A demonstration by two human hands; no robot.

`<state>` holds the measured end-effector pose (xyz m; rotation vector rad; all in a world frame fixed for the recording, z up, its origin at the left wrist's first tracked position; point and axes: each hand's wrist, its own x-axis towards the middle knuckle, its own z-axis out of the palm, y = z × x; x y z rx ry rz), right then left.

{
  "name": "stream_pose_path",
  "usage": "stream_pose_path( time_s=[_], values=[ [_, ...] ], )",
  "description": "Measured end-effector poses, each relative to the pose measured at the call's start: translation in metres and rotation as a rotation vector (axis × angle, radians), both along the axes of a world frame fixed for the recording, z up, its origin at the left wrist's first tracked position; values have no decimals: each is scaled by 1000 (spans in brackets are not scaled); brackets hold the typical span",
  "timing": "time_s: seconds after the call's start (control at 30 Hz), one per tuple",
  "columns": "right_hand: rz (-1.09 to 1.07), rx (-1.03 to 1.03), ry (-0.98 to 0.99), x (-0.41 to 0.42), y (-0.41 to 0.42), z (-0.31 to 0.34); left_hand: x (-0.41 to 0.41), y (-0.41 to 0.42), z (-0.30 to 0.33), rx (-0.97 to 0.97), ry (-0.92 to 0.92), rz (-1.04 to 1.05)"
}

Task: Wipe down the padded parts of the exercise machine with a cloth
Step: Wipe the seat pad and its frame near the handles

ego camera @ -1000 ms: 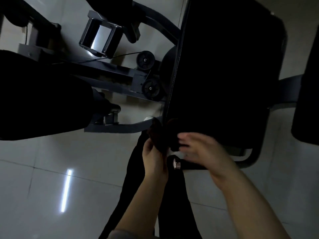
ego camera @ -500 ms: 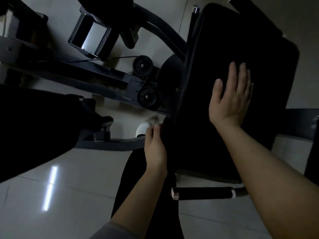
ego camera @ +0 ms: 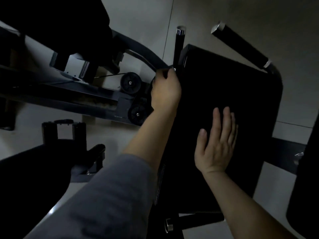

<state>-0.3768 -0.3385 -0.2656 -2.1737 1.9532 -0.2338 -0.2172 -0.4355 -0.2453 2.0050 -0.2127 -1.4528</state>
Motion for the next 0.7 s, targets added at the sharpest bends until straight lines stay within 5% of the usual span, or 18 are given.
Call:
stream_pose_path(
  time_s=[0.1, 0.33, 0.53, 0.7],
  values=[
    [1, -2, 9, 0, 1, 1, 14, -30, -13, 16, 228, 51],
    [3, 5, 24, -1, 1, 0, 2, 33, -43, 161, 273, 152],
    [-4, 18, 35, -2, 0, 2, -4, 23, -4, 186, 51, 142],
    [-19, 38, 13, -3, -1, 2, -6, -68, 11, -137, -409, -122]
  ],
)
